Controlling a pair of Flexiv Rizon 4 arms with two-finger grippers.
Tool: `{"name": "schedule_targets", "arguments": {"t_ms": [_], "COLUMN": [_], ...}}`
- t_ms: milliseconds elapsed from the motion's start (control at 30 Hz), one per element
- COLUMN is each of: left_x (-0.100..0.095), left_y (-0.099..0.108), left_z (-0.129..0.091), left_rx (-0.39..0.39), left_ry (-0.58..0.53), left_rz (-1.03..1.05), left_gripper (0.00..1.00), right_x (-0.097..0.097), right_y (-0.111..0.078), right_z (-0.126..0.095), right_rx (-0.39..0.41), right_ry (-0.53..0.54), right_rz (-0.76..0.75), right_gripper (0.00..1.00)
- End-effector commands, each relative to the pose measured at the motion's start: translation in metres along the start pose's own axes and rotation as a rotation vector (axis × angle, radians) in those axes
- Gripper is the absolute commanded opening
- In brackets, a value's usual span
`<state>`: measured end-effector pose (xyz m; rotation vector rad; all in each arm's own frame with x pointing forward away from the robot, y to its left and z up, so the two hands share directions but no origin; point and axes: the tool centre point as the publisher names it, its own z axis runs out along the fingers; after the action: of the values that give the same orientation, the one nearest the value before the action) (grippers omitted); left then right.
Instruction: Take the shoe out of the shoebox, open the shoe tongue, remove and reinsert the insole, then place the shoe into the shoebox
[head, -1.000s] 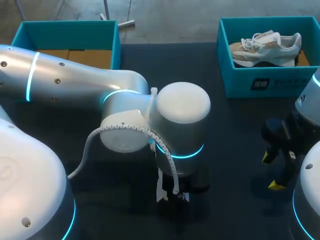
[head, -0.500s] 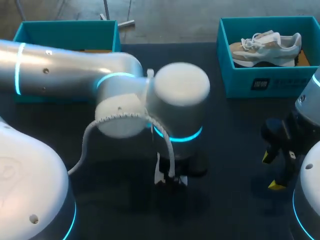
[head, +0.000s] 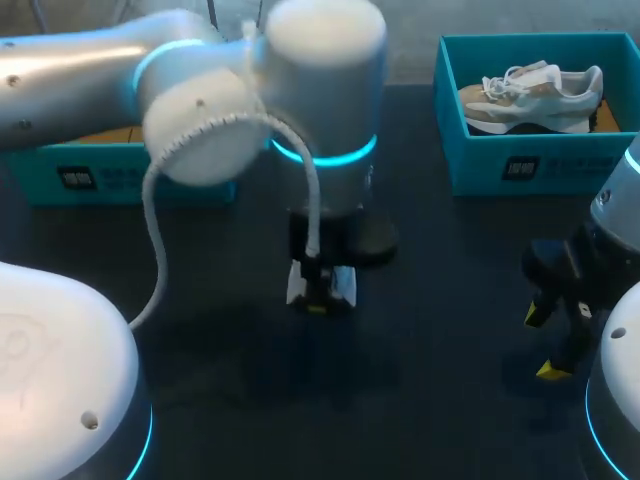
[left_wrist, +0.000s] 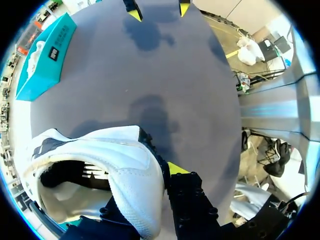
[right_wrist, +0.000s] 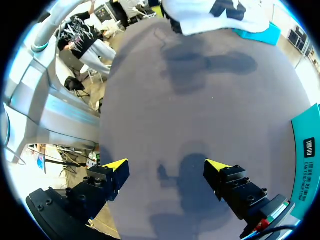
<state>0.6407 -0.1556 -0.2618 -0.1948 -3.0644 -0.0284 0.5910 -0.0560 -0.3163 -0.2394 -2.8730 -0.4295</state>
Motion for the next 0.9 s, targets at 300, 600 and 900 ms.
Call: {"name": "schedule_targets", "arguments": {"t_ms": [300, 600, 900], "left_x": [0.002, -0.045, -0.116], "left_y": [0.021, 0.053, 0.112], "left_z": [-0.019, -0.046, -0.086], "left_rx": [0.031, 0.062, 0.079], "left_ry": [-0.006, -0.027, -0.051], "left_rz": [0.001, 0.01, 0.044], "left_gripper": [0.0, 0.0, 0.0], "right_x": [0.001, 0.001, 0.001], "right_y": [0.0, 0.0, 0.0], "right_z": [0.001, 0.001, 0.001], "right_rx": [0.001, 0.001, 0.001], "right_ry": [-0.002, -0.002, -0.002], "right_rz": [0.001, 0.001, 0.001], "right_gripper": [1.0, 1.0, 1.0]}}
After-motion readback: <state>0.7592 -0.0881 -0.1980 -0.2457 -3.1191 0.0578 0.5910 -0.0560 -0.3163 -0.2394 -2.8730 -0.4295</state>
